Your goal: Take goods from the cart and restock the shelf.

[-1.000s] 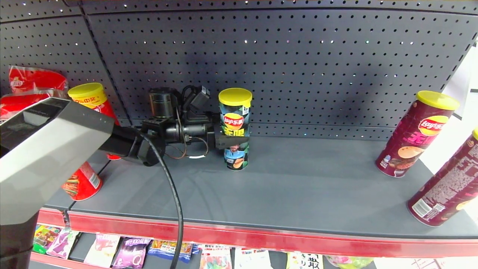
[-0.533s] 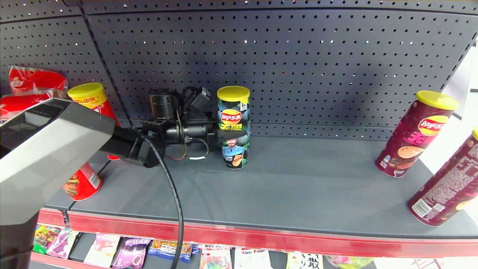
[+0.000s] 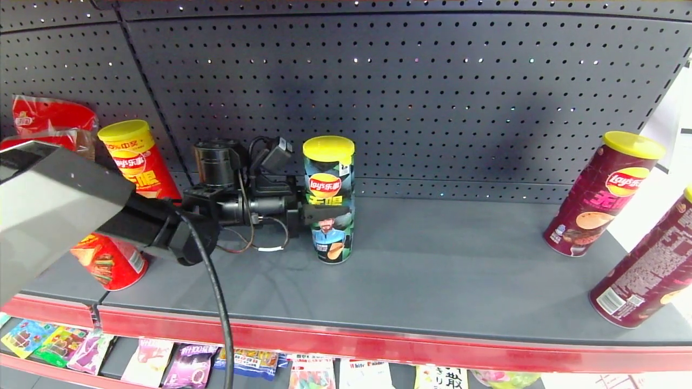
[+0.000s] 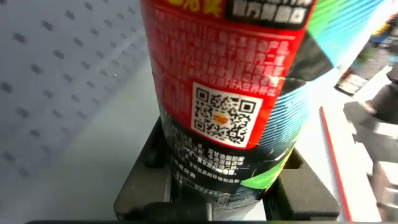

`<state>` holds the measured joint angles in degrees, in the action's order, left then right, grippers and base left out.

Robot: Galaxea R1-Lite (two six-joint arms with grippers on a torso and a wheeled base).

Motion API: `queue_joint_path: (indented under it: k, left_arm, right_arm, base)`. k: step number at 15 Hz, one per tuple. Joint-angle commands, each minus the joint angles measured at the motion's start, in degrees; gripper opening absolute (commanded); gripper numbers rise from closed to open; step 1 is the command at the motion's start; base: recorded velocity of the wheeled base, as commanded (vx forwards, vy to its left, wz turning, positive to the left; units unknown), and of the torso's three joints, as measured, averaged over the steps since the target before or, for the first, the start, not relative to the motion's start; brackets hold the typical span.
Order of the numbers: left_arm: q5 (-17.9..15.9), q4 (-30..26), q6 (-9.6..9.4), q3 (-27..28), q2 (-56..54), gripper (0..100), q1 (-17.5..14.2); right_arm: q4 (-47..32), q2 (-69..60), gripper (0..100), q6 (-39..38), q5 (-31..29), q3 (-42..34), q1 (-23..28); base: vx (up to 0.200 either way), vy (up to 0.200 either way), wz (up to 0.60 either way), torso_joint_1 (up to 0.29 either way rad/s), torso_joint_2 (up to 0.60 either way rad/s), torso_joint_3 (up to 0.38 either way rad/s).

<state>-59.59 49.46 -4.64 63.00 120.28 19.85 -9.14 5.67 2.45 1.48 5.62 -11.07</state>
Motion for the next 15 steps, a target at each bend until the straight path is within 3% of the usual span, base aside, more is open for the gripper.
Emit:
queue_joint_path:
  k: [1, 5, 6, 9, 15]
  left_arm:
    - [0.79, 0.03, -0.01, -4.82, -6.29, 0, 1.16]
    - [3.86, 1.70, -0.10, -10.27, -9.89, 0, 4.06]
    - [4.04, 5.12, -0.10, -12.29, -9.63, 0, 4.85]
    - [5.62, 8.11, -0.01, -15.54, -9.54, 0, 6.43]
    - [6.94, 12.59, -0.10, -18.53, -8.84, 0, 6.96]
  right_arm:
    - [0.00, 0.04, 0, 0.01, 0.02, 0.01, -0.01]
    - [0.00, 0.04, 0, 0.01, 0.02, 0.01, -0.01]
    - [0.00, 0.04, 0, 0.10, 0.02, 0.01, -0.01]
    - [0.00, 0.04, 0, 0.10, 0.11, 0.01, -0.01]
    - [0.09, 0.04, 0, 0.10, 0.11, -0.08, -0.01]
  base:
    - [0.000, 0.000, 0.00, 0.000, 0.00, 0.000]
    - [0.000, 0.000, 0.00, 0.000, 0.00, 0.000]
    - [0.000, 0.000, 0.00, 0.000, 0.00, 0.000]
    - [0.000, 0.000, 0.00, 0.000, 0.00, 0.000]
    - [0.000, 0.000, 0.00, 0.000, 0.00, 0.000]
